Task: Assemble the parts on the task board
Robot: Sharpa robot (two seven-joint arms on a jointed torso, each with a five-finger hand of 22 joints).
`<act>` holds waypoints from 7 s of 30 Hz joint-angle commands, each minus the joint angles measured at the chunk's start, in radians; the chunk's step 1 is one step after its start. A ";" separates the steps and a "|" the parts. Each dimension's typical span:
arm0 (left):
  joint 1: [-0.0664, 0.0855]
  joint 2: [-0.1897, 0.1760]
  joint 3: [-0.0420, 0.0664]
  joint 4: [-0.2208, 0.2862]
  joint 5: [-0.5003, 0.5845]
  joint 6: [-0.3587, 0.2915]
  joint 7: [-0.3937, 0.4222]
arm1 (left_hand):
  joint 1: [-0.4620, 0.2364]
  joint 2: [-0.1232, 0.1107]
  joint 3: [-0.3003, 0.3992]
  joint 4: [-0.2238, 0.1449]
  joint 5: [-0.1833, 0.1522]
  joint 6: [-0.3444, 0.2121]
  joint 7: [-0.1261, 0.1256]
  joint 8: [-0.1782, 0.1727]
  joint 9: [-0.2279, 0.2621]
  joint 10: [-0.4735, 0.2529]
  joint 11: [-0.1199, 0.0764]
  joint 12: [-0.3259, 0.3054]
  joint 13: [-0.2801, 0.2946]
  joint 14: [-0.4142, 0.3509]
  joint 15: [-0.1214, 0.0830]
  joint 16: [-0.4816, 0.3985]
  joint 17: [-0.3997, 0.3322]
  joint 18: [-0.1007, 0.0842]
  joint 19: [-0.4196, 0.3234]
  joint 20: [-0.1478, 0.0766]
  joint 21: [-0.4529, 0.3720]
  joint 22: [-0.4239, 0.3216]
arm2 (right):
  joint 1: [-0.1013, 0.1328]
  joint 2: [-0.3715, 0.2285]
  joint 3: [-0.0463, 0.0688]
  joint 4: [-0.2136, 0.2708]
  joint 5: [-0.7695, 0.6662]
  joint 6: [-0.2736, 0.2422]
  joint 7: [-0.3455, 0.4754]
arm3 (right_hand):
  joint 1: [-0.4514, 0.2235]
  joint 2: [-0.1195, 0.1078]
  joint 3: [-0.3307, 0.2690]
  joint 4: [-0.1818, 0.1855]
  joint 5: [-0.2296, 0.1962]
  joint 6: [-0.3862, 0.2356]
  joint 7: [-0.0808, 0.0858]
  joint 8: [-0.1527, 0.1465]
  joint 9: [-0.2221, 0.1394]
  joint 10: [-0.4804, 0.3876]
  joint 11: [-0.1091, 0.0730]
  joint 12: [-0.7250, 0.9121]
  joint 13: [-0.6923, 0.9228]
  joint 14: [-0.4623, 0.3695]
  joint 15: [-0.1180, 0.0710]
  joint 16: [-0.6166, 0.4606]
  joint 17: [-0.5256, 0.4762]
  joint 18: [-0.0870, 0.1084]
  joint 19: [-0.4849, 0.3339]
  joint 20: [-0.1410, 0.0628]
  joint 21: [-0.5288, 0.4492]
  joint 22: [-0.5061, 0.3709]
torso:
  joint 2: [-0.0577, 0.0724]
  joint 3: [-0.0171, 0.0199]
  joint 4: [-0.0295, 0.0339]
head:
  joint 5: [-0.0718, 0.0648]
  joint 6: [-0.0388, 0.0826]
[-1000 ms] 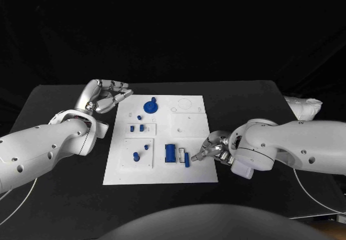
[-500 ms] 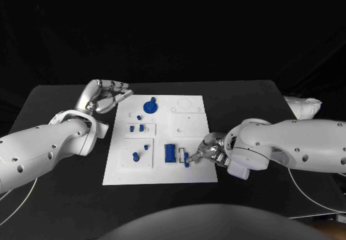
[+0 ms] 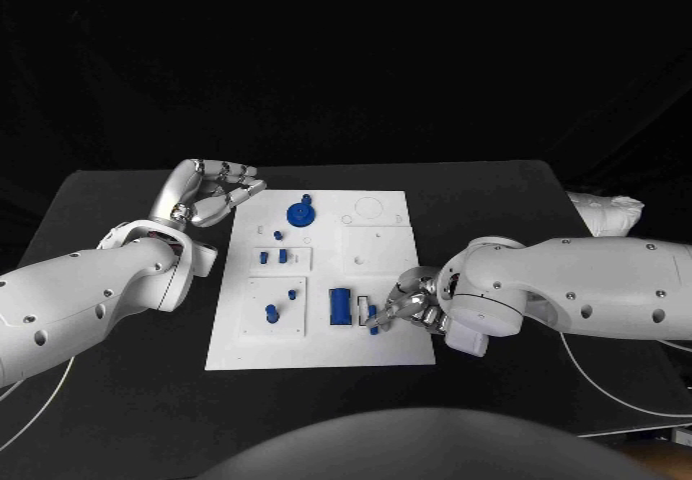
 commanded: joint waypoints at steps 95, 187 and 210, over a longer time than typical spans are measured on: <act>-0.004 -0.005 0.001 0.005 -0.004 0.015 0.008 | 0.002 0.011 -0.006 0.000 0.007 0.000 -0.003 -0.001 0.001 0.004 0.000 0.004 -0.001 0.080 0.001 -0.006 0.174 0.000 0.034 0.002 -0.005 0.223 | -0.007 0.030 -0.001 -0.038 -0.165 0.011 -0.103 | 0.159 0.032 0.124 -0.090 0.087 0.009 -0.040 0.067 0.132 0.105 -0.048 -0.003 0.263 0.104 -0.044 0.004 0.263 -0.007 0.105 -0.041 0.004 0.263 | 0.001 0.0001 0.0005 | -0.001 0.000; -0.006 -0.002 0.000 -0.003 -0.008 0.025 0.003 | 0.008 0.018 -0.010 0.000 0.007 0.002 -0.003 -0.001 0.001 0.004 0.000 0.004 -0.001 0.079 0.001 -0.006 0.173 0.000 0.034 0.002 -0.006 0.223 | -0.008 0.027 -0.001 -0.031 -0.134 0.002 -0.051 | 0.080 -0.030 0.080 -0.025 0.017 -0.149 0.085 -0.489 -0.464 0.105 0.066 -0.003 0.263 0.104 0.057 0.004 0.263 -0.007 0.105 0.055 0.004 0.263 | 0.000 -0.0004 0.0003 | -0.002 0.000; -0.009 0.002 0.000 -0.005 -0.009 0.028 0.002 | 0.008 0.018 -0.010 0.000 0.007 0.002 -0.003 -0.001 0.001 0.004 0.000 0.004 -0.001 0.079 0.001 -0.006 0.173 0.000 0.034 0.002 -0.006 0.223 | -0.008 0.041 -0.001 -0.042 -0.124 -0.032 -0.051 | 0.086 0.012 0.069 -0.010 0.015 -0.031 0.076 -0.480 -0.511 0.105 0.059 -0.003 0.263 0.104 0.055 0.004 0.263 -0.007 0.105 0.056 0.004 0.263 | 0.001 -0.0003 0.0005 | -0.006 0.000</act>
